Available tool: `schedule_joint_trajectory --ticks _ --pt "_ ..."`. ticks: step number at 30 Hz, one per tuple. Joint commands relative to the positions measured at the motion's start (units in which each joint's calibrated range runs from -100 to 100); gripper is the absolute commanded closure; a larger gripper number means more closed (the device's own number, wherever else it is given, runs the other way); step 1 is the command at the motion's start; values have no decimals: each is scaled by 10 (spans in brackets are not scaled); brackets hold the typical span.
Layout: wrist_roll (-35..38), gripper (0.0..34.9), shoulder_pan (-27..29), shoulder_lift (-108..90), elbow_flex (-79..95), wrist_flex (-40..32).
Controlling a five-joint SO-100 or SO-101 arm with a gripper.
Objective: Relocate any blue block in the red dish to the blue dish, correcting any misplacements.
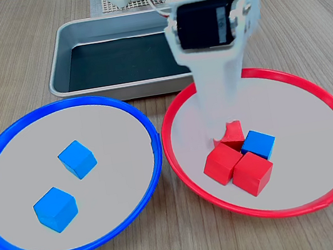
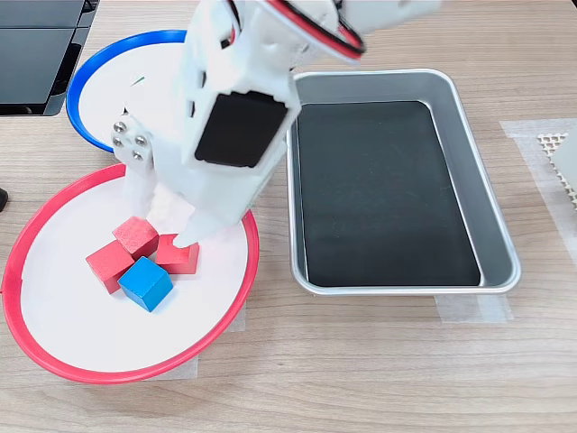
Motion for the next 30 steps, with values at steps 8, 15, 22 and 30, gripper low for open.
schedule_joint_trajectory --ticks 8,15,22,30 --pt "-2 247 -15 24 -45 1" --pt "-2 239 -28 54 -91 14" --pt "-6 240 -35 78 -120 12" --pt "-11 238 -43 93 -137 12"
